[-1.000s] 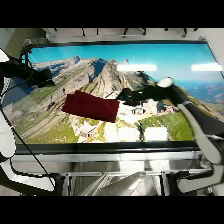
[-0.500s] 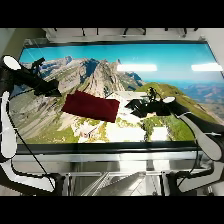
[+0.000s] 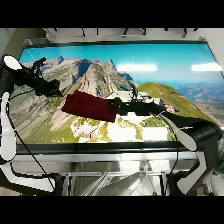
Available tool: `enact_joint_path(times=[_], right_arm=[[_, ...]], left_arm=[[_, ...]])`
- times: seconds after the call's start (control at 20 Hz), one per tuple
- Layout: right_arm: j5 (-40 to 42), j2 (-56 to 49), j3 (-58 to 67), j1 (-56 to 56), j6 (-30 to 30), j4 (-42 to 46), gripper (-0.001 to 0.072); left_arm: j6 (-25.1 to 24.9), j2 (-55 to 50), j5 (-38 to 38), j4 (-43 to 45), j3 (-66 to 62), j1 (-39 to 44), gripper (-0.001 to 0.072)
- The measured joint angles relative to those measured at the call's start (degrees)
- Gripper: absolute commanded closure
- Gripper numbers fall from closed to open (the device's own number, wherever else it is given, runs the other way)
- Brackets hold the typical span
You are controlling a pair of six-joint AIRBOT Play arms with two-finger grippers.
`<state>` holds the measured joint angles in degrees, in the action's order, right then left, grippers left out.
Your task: Fold the shirts.
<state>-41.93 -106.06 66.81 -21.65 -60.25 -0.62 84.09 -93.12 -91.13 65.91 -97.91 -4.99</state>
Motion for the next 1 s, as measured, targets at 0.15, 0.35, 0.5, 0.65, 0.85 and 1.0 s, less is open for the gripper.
enact_joint_path(times=[0.15, 0.35, 0.5, 0.65, 0.85, 1.0], right_arm=[[1.53, -1.92, 1.86, -1.81, -0.68, -0.72, 0.06], [0.85, -2.58, 2.82, -2.29, 1.38, -2.58, 0.0692], [0.52, 0.9, 3.08, -0.74, 3.06, -3.17, 0.0693], [1.38, 7.65, 2.49, 3.74, 2.82, -0.83, 0.0693], [3.41, 16.59, 1.84, 14.38, -3.02, 8.83, 0.0693], [3.89, 19.93, 1.66, 22.97, -6.32, 14.29, 0.0693]], left_arm=[[0.0, 0.09, 0.02, 0.0, 0.0, 0.0, 0.0691], [-0.22, 0.11, 0.0, 0.0, 0.0, 0.0, 0.0691], [-0.48, 0.09, 0.0, 0.0, 0.0, 0.0, 0.0691], [-0.61, 0.09, 0.02, -0.13, 0.0, 0.0, 0.0691], [-0.66, 0.09, 0.22, -2.32, 0.0, 0.0, 0.0691], [-0.66, 0.11, 0.17, -3.58, 0.0, 0.22, 0.0691]])
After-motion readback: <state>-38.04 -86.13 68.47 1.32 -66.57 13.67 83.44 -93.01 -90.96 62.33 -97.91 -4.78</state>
